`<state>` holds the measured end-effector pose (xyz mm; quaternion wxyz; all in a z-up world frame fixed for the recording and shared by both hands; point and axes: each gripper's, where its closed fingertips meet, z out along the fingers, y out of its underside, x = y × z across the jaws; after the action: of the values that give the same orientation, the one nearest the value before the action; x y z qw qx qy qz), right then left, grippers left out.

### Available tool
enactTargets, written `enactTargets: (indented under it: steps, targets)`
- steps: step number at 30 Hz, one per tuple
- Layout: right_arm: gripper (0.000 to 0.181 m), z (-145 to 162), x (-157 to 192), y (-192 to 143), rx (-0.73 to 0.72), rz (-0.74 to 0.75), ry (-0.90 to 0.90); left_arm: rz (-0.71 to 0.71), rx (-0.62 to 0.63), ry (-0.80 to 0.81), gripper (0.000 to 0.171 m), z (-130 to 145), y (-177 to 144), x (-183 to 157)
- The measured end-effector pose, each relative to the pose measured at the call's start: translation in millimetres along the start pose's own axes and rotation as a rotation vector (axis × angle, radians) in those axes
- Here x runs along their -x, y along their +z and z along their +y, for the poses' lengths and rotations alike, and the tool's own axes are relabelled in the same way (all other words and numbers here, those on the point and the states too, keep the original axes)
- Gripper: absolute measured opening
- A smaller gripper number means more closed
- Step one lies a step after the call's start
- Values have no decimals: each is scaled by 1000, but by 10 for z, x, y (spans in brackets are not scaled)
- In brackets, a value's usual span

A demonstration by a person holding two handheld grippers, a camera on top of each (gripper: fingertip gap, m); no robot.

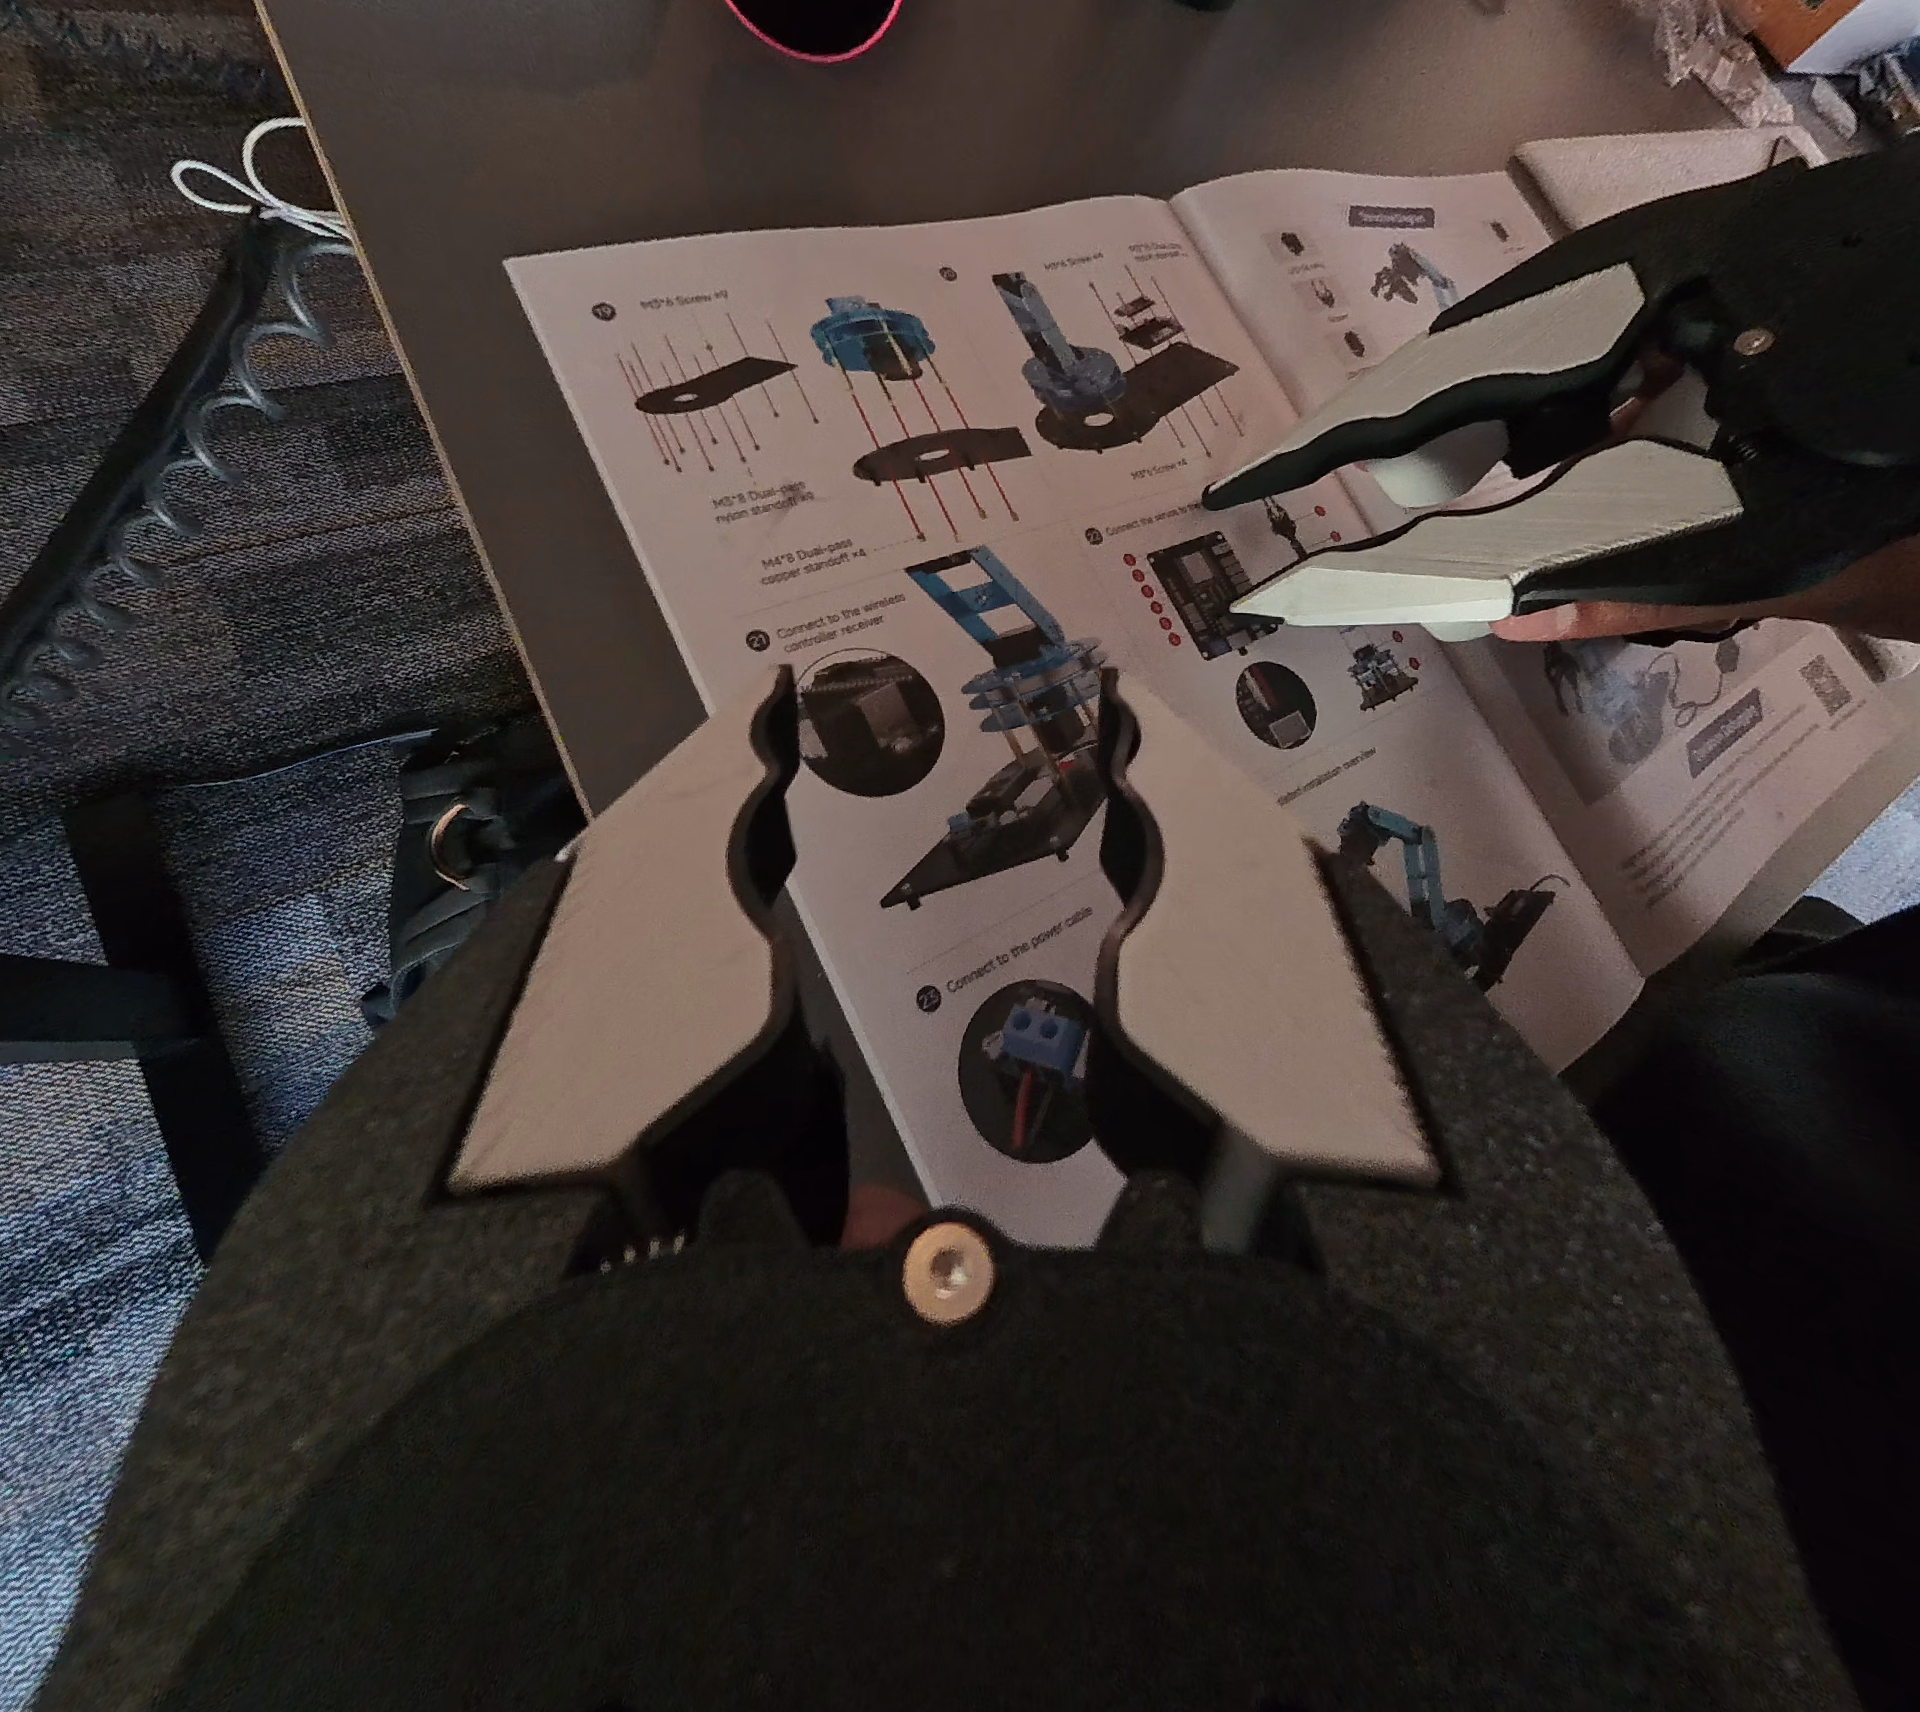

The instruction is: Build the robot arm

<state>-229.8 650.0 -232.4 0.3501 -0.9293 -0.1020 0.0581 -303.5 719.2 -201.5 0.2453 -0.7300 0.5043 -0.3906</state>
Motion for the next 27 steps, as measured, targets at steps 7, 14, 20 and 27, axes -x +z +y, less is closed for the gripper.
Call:
enactTargets:
  steps: [7, 14, 20, 27]
  targets:
    - [32, 0, 6, -1, 8, -4, -3, 6, 4, -1, 55, 18, -6, -12]
    - [32, 2, 9, -4, 5, 0, 1, 17, 8, -4, 54, 28, 9, -70]
    - [32, 4, 11, -5, 0, 0, 4, 17, 10, -2, 54, 41, 5, -82]
    - [32, 4, 10, -5, -5, -3, 5, 3, 2, -11, 54, 25, -10, -56]
